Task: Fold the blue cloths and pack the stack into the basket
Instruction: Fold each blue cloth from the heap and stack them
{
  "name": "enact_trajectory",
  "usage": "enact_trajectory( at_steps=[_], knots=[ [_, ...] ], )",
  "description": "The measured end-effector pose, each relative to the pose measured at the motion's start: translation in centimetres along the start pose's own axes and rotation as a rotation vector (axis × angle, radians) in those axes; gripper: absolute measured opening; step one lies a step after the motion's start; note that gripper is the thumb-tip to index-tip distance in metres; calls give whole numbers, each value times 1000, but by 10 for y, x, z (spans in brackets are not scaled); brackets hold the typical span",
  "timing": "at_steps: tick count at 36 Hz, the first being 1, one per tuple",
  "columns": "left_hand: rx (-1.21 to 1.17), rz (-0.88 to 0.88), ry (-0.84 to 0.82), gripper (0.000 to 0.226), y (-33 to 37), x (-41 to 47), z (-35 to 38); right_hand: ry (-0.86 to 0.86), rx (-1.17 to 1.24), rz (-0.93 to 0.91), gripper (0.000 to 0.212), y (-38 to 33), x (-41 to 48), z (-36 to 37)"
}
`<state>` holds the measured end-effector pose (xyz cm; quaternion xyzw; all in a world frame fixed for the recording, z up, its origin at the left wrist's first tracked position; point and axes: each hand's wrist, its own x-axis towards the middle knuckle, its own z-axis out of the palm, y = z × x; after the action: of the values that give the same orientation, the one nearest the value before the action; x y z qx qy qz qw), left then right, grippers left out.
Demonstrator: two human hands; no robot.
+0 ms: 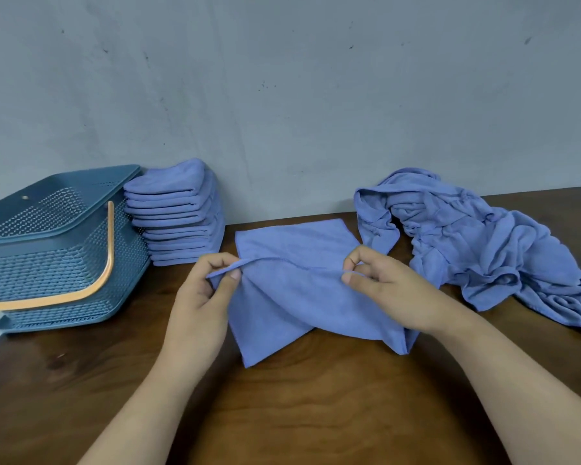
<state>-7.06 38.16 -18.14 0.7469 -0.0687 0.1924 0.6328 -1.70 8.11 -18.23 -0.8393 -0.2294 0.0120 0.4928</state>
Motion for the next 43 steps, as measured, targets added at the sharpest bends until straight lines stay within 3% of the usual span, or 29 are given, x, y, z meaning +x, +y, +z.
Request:
enact_trajectory(
  at_steps=[4, 9, 16, 20, 22, 24, 25, 28, 31, 33, 35, 36, 39, 41, 43],
  knots=[
    [-132, -26, 90, 10, 6, -1, -1, 17, 64, -49, 21, -11, -5, -6],
    [-61, 59, 146, 24, 23, -4, -6, 16, 182, -75, 36, -30, -18, -27],
    [-122, 39, 147, 38, 42, -14, -6, 53, 740, -211, 48, -43, -34, -43],
    [-299, -94, -39, 36, 46, -16, -17, -112, 845, -167, 51, -39, -44, -49],
    [-304, -132, -156, 41, 48, -18, -25, -331, 898, -178, 47, -38, -46, -51],
    [-310, -141, -250, 50, 48, -19, -31, -553, 1104, -245, 38, -38, -47, -49],
    [-339, -139, -257, 41, 47, -19, -34, -614, 1174, -248, 37, -37, -46, -48],
    [-487, -165, -274, 32, 49, -20, -35, -591, 1107, -243, 33, -30, -42, -47],
    [-577, -149, -247, 30, 50, -19, -37, -551, 1217, -204, 33, -29, -42, -44],
    [-593, -165, -156, 25, 43, -12, -35, -346, 1106, -110, 37, -34, -36, -38],
    [-545, -267, -48, 51, 34, -1, -28, -13, 943, -4, 41, -34, -24, -30],
    [-496, -312, 36, 50, 29, 5, -24, 95, 914, 42, 40, -32, -16, -26],
    [-39, -353, 301, 34, 3, 21, -20, 293, 806, 210, 43, -13, 3, -11],
    [255, -254, 317, 37, -12, 20, -22, 360, 435, 262, 55, 4, 7, -6],
    [413, -70, 246, 36, -22, 18, -19, 359, -1, 202, 61, 21, 8, -4]
  ],
)
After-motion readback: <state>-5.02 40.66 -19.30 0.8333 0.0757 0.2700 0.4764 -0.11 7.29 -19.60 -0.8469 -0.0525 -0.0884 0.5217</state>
